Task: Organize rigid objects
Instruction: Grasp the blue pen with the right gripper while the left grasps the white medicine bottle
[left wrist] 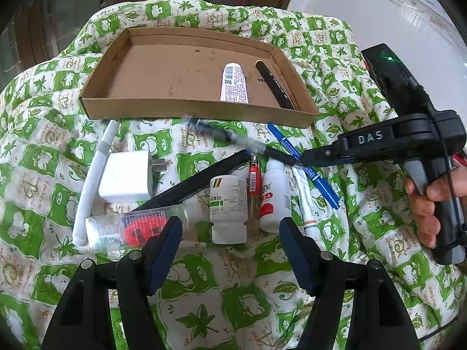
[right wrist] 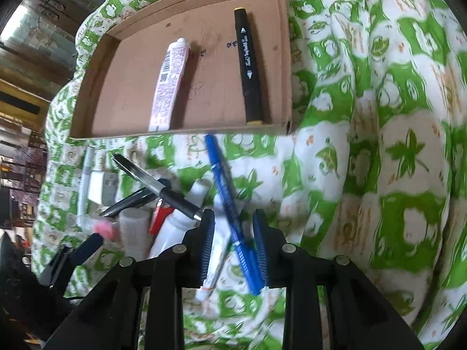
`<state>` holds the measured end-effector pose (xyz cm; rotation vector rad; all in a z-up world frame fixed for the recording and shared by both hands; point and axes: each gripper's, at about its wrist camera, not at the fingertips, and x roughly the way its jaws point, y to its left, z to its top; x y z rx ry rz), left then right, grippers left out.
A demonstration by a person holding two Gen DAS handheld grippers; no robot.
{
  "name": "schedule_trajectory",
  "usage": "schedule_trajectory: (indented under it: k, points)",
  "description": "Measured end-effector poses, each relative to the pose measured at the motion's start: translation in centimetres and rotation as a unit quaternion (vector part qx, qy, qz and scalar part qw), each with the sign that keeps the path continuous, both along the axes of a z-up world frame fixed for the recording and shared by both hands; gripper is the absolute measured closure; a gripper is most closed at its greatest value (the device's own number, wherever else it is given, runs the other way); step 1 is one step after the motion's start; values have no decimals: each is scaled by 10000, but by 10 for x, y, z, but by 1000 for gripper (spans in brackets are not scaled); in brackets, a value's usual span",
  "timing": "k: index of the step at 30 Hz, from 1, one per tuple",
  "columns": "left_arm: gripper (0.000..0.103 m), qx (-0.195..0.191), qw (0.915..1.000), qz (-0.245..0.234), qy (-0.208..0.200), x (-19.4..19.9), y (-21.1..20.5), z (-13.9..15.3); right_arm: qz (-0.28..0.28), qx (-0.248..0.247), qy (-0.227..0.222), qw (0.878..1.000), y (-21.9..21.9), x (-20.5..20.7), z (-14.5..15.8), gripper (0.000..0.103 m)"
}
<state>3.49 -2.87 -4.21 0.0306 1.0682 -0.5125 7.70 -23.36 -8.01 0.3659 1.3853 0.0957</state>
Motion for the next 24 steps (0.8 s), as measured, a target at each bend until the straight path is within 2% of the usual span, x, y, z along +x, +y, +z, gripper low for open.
schedule_trajectory:
  k: [6,10,15,20,22,24]
  points:
    - [30,-1,10000,15,36,1,0,-1,149,-23,216,9997,9,2,-17,89]
    - [54,15,10000,25,75,4,-3,-4,81,-186,141,9997,9,-1,-9,92]
    - [55,-43,9998,86,145,14,-9,-8,-322,57,552,9979,-8,-12,-17,93]
    - [55,135,9995,171,233,24,-17,-20,-207,-92,527,9984,-7,-14,-18,93]
    - [67,175,9992,217,285,27,-17,-25,-182,-117,523,9984,-6,-14,-19,93]
    - [68,191,9989,279,338,29,-16,-29,-206,-87,538,9983,-1,-12,-20,93]
